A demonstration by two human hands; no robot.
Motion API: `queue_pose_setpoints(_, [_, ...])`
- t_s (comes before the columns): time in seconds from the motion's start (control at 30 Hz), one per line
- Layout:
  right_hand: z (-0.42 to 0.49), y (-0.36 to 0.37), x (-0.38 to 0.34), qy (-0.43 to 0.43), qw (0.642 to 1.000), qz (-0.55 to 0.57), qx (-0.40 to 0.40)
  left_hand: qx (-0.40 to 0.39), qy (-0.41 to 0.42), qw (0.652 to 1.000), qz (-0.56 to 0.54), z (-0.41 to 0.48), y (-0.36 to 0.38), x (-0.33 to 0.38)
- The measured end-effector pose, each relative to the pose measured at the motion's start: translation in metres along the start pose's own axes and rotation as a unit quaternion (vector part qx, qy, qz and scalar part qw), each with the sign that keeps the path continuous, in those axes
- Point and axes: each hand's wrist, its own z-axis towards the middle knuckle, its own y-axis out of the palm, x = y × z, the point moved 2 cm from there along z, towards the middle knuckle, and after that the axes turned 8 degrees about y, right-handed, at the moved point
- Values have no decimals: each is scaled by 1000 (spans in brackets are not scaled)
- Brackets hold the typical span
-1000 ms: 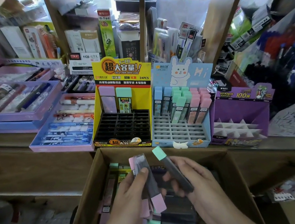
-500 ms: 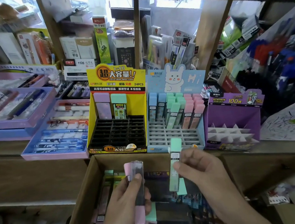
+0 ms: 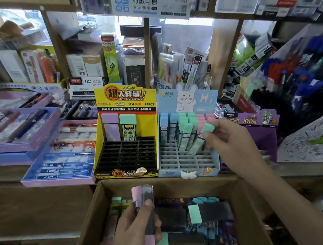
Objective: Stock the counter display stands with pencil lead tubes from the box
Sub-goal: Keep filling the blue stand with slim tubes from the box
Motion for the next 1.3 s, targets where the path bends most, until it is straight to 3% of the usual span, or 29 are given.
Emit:
queue_pose_setpoints(0.5, [32,0,0,-40,998,-34,21,13,0,999,-34,3,0,-1])
queue_pose_setpoints(0.83, [39,2,-1,-121,981,-147,42,23,5,999,-36,2,3,0])
queue_pose_setpoints(1.2, [36,7,-8,-147,953,-263,27,14,19,999,-31,-3,6,7])
queue_pose_setpoints(1.3, [23,12,-12,-151,963,-216,48,-2,24,998,-53,-5,8,9])
